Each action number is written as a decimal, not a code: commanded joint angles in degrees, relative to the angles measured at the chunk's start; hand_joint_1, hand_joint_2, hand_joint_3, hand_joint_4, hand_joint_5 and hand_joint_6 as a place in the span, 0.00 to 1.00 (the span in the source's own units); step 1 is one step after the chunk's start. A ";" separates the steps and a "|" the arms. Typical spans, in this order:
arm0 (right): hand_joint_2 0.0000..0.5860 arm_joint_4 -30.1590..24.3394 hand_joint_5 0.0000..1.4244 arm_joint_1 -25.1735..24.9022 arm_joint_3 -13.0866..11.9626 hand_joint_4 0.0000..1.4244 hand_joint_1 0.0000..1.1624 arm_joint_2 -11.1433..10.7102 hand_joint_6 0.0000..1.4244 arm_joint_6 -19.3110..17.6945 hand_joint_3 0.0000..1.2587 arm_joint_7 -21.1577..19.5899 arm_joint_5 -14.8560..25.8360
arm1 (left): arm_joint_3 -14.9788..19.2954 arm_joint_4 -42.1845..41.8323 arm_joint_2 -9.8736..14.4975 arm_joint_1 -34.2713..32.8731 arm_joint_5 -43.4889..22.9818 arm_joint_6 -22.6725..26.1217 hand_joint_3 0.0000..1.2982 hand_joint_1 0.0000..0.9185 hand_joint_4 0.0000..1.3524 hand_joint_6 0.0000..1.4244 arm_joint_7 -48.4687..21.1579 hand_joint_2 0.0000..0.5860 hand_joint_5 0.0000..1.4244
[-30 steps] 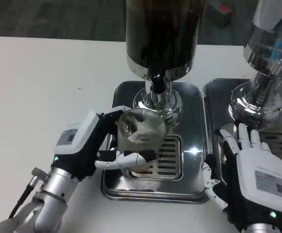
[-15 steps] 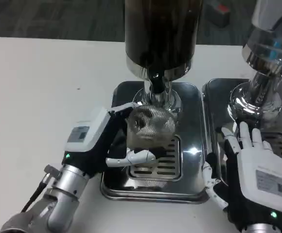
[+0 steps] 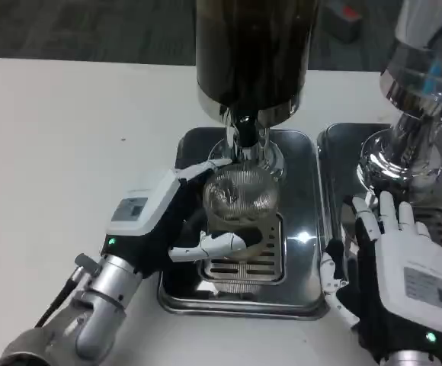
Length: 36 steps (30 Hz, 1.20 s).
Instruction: Grasp the cup under the faucet to collect the drink, then remove the cup.
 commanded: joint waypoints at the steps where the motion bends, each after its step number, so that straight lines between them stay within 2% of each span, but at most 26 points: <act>1: 0.98 0.38 0.00 -0.30 -0.15 0.00 0.28 0.51 0.05 -0.03 0.12 -0.87 0.55 | -1.33 -1.66 1.61 0.23 0.54 0.65 0.12 0.01 0.13 0.17 0.34 0.05 0.29; 6: 0.98 1.02 0.00 -0.95 -0.23 0.00 0.28 -0.03 0.04 -0.53 0.11 -0.24 1.20 | -0.37 -3.39 3.17 2.14 -1.27 -0.13 0.11 0.00 0.12 0.17 0.33 0.00 0.28; 15: 0.97 1.05 0.00 -1.66 -0.43 0.00 0.28 -1.87 0.03 -1.22 0.10 0.93 2.30 | 3.63 -6.94 6.32 7.70 -6.17 -3.85 0.10 0.00 0.12 0.16 0.40 0.00 0.28; 19: 0.97 0.90 0.00 -1.74 -0.51 0.00 0.28 -2.55 0.00 -1.67 0.06 1.46 2.29 | 5.78 -9.41 8.32 10.24 -8.01 -4.59 0.01 0.00 0.03 0.08 -0.70 0.01 0.19; 22: 0.93 0.68 0.00 -1.73 -0.61 0.00 0.28 -3.22 0.00 -1.84 0.02 1.94 2.34 | 8.28 -12.83 10.22 12.68 -11.02 -6.69 0.00 0.00 0.00 0.02 -3.64 0.06 0.11; 24: 0.91 0.83 0.00 -1.84 -0.47 0.00 0.28 -3.61 0.00 -1.53 0.00 2.29 1.70 | 10.26 -15.89 11.01 14.47 -13.31 -8.43 0.00 0.00 0.00 0.00 -5.12 0.07 0.10; 28: 0.89 0.80 0.00 -2.12 0.00 0.00 0.27 -4.19 0.00 -0.36 0.00 3.33 -0.74 | 13.42 -21.19 11.35 17.00 -16.17 -10.10 0.00 0.00 0.00 0.00 -7.66 0.10 0.07; 31: 0.89 0.57 0.00 -2.38 -0.49 0.00 0.27 -4.73 0.00 -0.29 0.00 4.70 -0.75 | 14.87 -25.89 12.09 17.95 -19.18 -11.76 0.00 0.00 0.00 0.00 -12.05 0.12 0.04; 36: 0.89 0.22 0.00 -2.40 -0.72 0.00 0.26 -5.17 0.00 -0.31 0.00 5.15 -0.77 | 17.00 -32.18 11.85 18.70 -25.35 -13.83 0.00 0.00 0.00 0.00 -19.07 0.13 0.06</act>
